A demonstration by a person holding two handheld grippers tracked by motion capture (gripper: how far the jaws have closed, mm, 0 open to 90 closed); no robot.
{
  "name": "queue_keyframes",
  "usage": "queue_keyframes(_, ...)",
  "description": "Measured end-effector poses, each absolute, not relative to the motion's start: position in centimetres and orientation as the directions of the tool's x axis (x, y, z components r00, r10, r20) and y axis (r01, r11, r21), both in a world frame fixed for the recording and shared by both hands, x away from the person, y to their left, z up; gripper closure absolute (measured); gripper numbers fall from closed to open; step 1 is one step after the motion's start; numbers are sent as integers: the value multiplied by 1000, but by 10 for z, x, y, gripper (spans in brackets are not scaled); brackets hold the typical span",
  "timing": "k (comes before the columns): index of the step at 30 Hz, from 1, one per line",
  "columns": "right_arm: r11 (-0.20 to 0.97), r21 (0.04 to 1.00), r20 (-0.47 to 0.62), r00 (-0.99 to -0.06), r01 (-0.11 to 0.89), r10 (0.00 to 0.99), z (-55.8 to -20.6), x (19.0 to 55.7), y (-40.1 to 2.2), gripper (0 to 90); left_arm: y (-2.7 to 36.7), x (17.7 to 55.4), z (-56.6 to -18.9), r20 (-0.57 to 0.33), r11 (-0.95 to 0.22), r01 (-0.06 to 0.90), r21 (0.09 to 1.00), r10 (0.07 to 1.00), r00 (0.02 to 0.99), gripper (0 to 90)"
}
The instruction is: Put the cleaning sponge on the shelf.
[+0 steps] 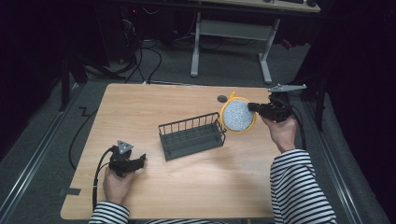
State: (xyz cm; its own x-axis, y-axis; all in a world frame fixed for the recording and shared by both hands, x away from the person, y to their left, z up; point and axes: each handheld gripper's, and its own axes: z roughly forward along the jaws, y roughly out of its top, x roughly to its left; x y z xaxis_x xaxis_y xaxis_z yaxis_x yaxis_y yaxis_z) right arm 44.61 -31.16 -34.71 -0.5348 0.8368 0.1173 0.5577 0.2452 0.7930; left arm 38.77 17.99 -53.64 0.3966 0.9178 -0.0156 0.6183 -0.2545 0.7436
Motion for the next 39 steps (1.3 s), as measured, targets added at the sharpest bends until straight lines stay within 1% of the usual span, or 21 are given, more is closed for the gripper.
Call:
queue_keyframes(6, 248, 792, 130, -551, 559, 825, -348, 458, -292, 900, 180, 387, -536, -15, -255, 618, 743, 918, 396, 302)
queue_keyframes(17, 280, 792, 120, -587, 543, 801, -347, 475, -254, 900, 180, 387, -536, -16, -255, 618, 744, 918, 397, 302)
queue_keyframes(30, 301, 777, 138, -616, 553, 776, -369, 488, -225, 900, 180, 387, -536, -17, -254, 618, 744, 917, 398, 302)
queue_keyframes(39, 318, 770, 125, -619, 554, 776, -383, 490, -217, 899, 180, 387, -536, -20, -251, 619, 744, 918, 397, 304)
